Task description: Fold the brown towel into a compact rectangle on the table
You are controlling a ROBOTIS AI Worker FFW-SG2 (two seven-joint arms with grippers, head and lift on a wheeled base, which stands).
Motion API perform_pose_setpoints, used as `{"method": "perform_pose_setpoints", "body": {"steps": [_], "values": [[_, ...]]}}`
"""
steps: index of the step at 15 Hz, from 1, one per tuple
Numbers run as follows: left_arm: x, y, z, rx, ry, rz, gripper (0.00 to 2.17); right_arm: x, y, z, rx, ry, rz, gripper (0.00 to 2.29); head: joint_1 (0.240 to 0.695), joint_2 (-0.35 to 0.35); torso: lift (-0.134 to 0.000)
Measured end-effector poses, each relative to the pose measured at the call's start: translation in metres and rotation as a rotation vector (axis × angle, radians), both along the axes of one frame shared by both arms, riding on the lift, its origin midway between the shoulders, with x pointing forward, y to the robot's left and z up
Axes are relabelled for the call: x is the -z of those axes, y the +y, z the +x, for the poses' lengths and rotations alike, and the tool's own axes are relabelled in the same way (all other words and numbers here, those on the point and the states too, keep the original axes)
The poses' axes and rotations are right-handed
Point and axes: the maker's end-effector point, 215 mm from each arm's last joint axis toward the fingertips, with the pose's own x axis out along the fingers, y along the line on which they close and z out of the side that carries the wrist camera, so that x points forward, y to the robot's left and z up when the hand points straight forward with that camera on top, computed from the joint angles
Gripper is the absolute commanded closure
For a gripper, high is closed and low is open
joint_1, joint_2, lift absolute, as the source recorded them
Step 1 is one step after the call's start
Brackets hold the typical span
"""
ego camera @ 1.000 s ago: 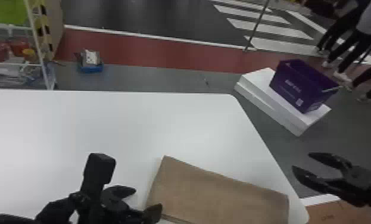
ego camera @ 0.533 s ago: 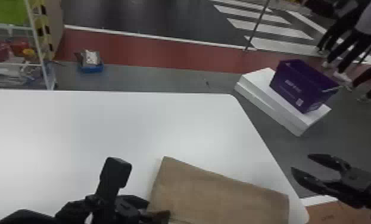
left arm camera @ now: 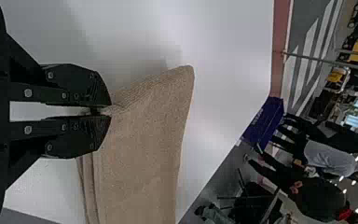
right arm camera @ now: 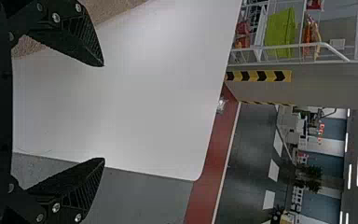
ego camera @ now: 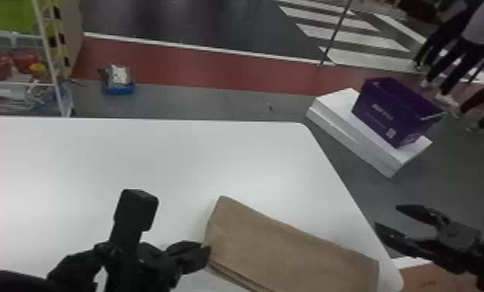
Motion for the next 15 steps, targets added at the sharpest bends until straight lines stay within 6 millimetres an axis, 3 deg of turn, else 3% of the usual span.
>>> {"method": "perform_pose_setpoints", "body": {"steps": [5,8,13,15], "values": [[-0.021,0.058,0.017,-0.108,-0.007,-0.036,2.09,0.014,0.009,0.005,-0.02,0.02,-0.01,0.18,0.695,-0.35,-0.134],[-0.018,0.122,0.036,-0.232,0.023,-0.039,2.09,0.019,0.014,0.008,-0.032,0.022,-0.019,0.18,0.695,-0.35,-0.134],[-0.022,0.21,0.077,-0.404,0.015,-0.017,2.09,0.021,0.017,0.01,-0.04,0.024,-0.024,0.18,0.695,-0.35,-0.134],[-0.024,0.23,0.088,-0.446,0.018,-0.012,2.09,0.021,0.017,0.01,-0.04,0.022,-0.025,0.18,0.695,-0.35,-0.134]]}}
